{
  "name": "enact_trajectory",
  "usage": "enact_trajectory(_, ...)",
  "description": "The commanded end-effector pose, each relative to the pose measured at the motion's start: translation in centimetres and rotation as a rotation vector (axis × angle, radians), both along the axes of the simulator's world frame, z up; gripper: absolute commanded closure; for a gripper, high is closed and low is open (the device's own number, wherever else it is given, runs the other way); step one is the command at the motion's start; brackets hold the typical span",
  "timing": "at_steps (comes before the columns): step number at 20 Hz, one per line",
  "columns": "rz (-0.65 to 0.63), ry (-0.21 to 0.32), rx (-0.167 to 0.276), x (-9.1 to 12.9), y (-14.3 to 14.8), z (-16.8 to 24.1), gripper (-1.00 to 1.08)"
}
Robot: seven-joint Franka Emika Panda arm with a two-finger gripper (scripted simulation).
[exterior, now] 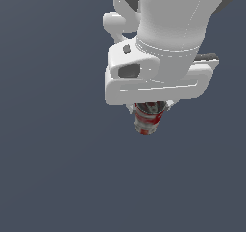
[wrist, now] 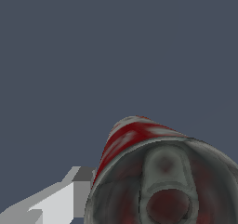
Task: Pick up the object and move it to a goal position.
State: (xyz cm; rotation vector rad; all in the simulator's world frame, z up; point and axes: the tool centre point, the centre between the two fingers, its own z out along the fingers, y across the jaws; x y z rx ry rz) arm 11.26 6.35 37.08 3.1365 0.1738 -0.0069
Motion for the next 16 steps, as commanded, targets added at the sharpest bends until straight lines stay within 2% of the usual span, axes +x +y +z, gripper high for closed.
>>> enact_trajectory(1,0.0,-0.004,0.0,0.4,0.2,0.8,1.08)
enact_trajectory(16,0.0,-0.004,0.001,1.2,0.7,1.8,1.08)
